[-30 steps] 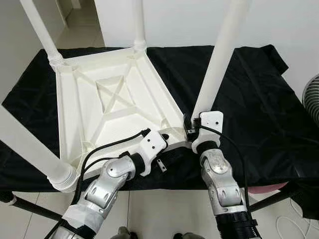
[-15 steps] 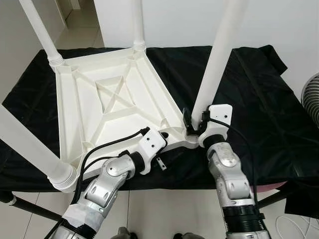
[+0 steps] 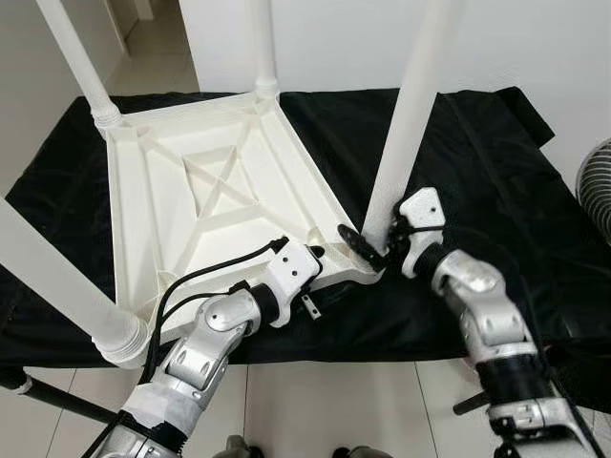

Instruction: Building children table

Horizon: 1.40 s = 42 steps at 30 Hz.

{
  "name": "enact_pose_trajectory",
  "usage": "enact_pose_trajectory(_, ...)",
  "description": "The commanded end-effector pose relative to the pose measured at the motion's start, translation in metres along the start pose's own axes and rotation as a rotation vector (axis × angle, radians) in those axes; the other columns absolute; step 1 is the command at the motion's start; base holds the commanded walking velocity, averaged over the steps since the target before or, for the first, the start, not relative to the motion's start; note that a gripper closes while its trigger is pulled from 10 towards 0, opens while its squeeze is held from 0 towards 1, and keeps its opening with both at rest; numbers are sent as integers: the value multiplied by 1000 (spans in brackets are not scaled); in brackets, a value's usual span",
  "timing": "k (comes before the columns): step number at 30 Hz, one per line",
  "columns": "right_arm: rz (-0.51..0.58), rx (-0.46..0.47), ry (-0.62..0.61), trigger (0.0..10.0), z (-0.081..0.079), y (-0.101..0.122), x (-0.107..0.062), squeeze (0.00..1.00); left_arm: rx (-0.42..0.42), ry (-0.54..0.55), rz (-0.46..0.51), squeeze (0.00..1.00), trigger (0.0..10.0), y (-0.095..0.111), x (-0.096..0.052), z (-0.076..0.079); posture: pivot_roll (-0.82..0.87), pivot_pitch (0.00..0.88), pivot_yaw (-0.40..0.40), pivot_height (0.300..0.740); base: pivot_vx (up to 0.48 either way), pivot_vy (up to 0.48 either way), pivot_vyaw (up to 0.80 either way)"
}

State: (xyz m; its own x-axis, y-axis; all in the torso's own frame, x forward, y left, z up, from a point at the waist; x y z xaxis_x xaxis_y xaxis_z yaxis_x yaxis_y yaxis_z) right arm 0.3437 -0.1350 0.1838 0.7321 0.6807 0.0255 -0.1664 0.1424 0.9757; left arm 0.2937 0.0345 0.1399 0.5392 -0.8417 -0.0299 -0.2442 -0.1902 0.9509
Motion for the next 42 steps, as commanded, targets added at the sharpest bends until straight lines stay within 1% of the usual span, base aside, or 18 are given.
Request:
enact_pose_trajectory(1, -16, 1, 36, 4980, 0, -5, 0, 0, 14, -10, -19, 0, 10000, -4, -1, 1, -121, 79, 45, 740, 0, 0, 0)
enact_pose_trajectory(3, -25, -2, 51, 4980, 1, -6, 0, 0, 14, -9, -18, 0, 10000, -4, -1, 1, -121, 79, 45, 740, 0, 0, 0)
enact_pose_trajectory(4, -56, -6, 87, 0, 1, -11, 0, 0, 14, -8, -17, 0, 10000, -4, -1, 1, -115, 78, 43, 740, 0, 0, 0)
enact_pose_trajectory(8, -73, 7, 112, 0, 1, -16, -1, 0, 14, -6, -17, 0, 10000, -4, -2, 2, -115, 78, 43, 740, 0, 0, 0)
enact_pose_trajectory(13, -88, 49, 156, 0, -3, -26, -4, 0, 11, -8, -12, 0, 10000, -3, -1, 3, -111, 80, 42, 740, 0, 0, 0)
enact_pose_trajectory(16, -84, 69, 141, 0, -2, -29, -6, 0, 13, -13, -8, 0, 10000, -2, 0, 3, -111, 80, 42, 740, 0, 0, 0)
enact_pose_trajectory(17, -82, 80, 114, 10000, -1, -29, -5, 0, 14, -14, -7, 0, 10000, -2, 0, 3, -111, 80, 42, 740, 0, 0, 0)
enact_pose_trajectory(21, -84, 93, 74, 10000, 2, -29, -4, 0, 14, -14, -6, 0, 10000, -1, 1, 2, -117, 77, 44, 740, 0, 0, 0)
enact_pose_trajectory(25, -94, 112, -91, 10000, 7, -28, 2, 0, 15, -14, -5, 0, 10000, -1, 1, 2, -119, 78, 42, 740, 0, 0, 0)
enact_pose_trajectory(27, -81, 143, -173, 10000, 5, -25, 5, 0, 14, -13, -6, 0, 10000, -1, 1, 2, -119, 81, 41, 740, 0, 0, 0)
enact_pose_trajectory(28, -81, 143, -173, 10000, 5, -25, 5, 0, 14, -13, -6, 0, 10000, -1, 1, 2, -119, 81, 41, 740, 0, 0, 0)
enact_pose_trajectory(29, -66, 167, -253, 10000, 2, -22, 7, 0, 12, -14, -6, 0, 10000, -2, 1, 3, -119, 83, 37, 740, 0, 0, 0)
enact_pose_trajectory(30, -57, 172, -281, 10000, 0, -21, 8, 0, 12, -14, -5, 0, 10000, -2, 1, 3, -119, 83, 37, 740, 0, 0, 0)
enact_pose_trajectory(36, -51, 188, -318, 10000, -3, -19, 8, 0, 10, -14, -5, 0, 10000, -2, 1, 4, -119, 82, 33, 740, 0, 0, 0)
enact_pose_trajectory(38, -68, 200, -543, 10000, -8, -20, 3, 0, 9, -12, -4, 0, 10000, -2, 1, 5, -118, 82, 24, 740, 0, 0, 0)
enact_pose_trajectory(39, -83, 202, -684, 10000, -11, -20, -4, 0, 9, -12, -4, 0, 10000, -2, 1, 5, -118, 81, 21, 740, 0, 0, 0)
enact_pose_trajectory(40, -95, 201, -776, 10000, -12, -21, -9, 0, 9, -12, -4, 0, 10000, -2, 2, 5, -115, 79, 17, 740, 0, 0, 0)
enact_pose_trajectory(42, -100, 257, -792, 10000, -23, -22, -8, 0, 10, -13, -3, 0, 10000, -2, 2, 5, -115, 79, 17, 740, 0, 0, 0)
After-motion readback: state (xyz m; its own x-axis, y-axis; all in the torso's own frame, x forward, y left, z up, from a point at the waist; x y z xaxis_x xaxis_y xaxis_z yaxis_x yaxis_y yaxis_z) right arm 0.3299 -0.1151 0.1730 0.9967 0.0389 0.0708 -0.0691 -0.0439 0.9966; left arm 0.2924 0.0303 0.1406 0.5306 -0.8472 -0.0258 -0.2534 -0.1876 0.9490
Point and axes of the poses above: a point about 5 cm out from each wrist's last joint towards the gripper, its own x axis pointing out of the wrist towards the gripper, its own y axis along the axis of the wrist's last joint, z = x × y, the point moved 2 cm from there along x, pointing out of the wrist towards the gripper, and after that the axes turned 4 degrees about x, right-handed, at the moved point
